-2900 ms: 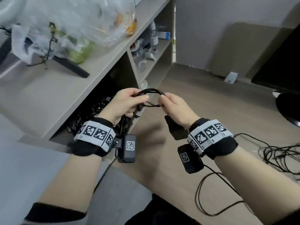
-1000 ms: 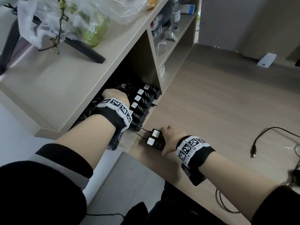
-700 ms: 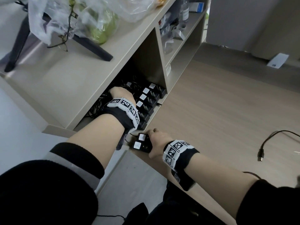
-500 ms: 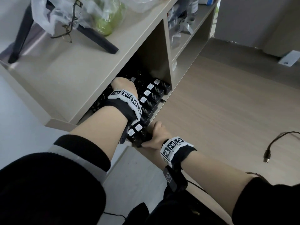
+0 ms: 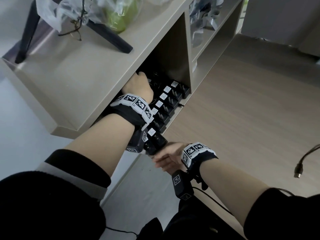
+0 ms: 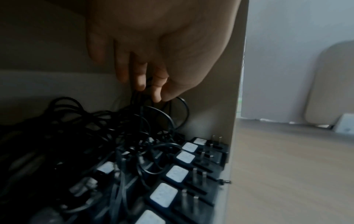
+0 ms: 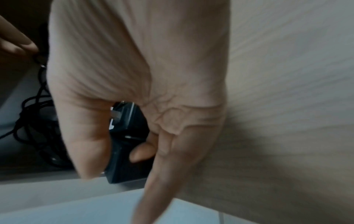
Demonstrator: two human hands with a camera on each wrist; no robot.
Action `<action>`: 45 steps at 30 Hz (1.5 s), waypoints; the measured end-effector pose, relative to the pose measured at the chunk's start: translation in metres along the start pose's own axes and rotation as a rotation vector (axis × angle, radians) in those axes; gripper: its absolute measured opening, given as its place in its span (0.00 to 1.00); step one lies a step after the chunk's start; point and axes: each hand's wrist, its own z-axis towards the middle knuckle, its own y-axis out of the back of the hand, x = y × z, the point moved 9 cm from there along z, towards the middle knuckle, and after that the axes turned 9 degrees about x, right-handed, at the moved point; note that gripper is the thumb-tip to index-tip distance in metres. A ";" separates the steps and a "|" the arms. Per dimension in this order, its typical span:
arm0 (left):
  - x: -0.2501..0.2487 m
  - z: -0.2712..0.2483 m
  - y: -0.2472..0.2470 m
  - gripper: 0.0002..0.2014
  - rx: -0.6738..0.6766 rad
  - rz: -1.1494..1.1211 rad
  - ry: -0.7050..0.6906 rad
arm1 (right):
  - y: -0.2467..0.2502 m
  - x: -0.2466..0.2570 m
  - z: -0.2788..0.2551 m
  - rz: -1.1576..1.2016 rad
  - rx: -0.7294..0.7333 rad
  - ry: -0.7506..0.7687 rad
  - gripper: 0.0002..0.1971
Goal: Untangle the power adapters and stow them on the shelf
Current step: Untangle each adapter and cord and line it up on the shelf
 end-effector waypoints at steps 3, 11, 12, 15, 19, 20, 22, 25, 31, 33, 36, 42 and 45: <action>-0.010 -0.003 -0.005 0.19 -0.033 0.064 -0.055 | 0.006 0.015 0.000 0.142 -0.044 0.097 0.16; -0.015 -0.020 -0.011 0.21 -0.028 0.106 -0.096 | -0.006 0.025 0.006 0.166 -0.034 0.096 0.27; -0.017 -0.023 -0.014 0.21 -0.016 0.123 -0.110 | -0.006 0.026 0.006 0.120 -0.050 0.092 0.25; -0.023 -0.032 -0.027 0.20 0.048 0.143 -0.166 | -0.006 0.033 -0.001 -0.040 -0.150 0.095 0.24; -0.027 -0.046 -0.039 0.19 0.080 0.143 -0.221 | -0.005 0.034 -0.007 -0.076 -0.272 0.100 0.17; -0.027 -0.048 -0.042 0.18 0.084 0.132 -0.235 | -0.003 0.035 -0.007 -0.063 -0.285 0.113 0.17; -0.029 -0.055 -0.047 0.16 0.089 0.083 -0.297 | 0.004 0.033 -0.004 -0.034 -0.292 0.150 0.26; -0.034 -0.074 -0.061 0.13 0.150 -0.108 -0.441 | 0.006 0.032 -0.010 -0.002 -0.242 0.192 0.30; -0.015 -0.113 -0.127 0.08 0.554 -0.424 -0.465 | 0.020 0.029 -0.014 0.018 -0.254 0.217 0.15; -0.001 -0.117 -0.143 0.07 0.602 -0.476 -0.419 | 0.019 0.029 -0.014 0.043 -0.239 0.237 0.19; 0.027 -0.120 -0.180 0.12 0.774 -0.466 -0.319 | 0.018 0.030 -0.014 0.102 -0.231 0.280 0.23; 0.098 -0.096 -0.228 0.13 0.877 -0.189 -0.204 | 0.009 0.028 -0.009 0.093 -0.358 0.270 0.22; 0.118 -0.066 -0.231 0.18 0.732 -0.152 -0.212 | -0.001 0.029 -0.005 0.133 -0.362 0.254 0.20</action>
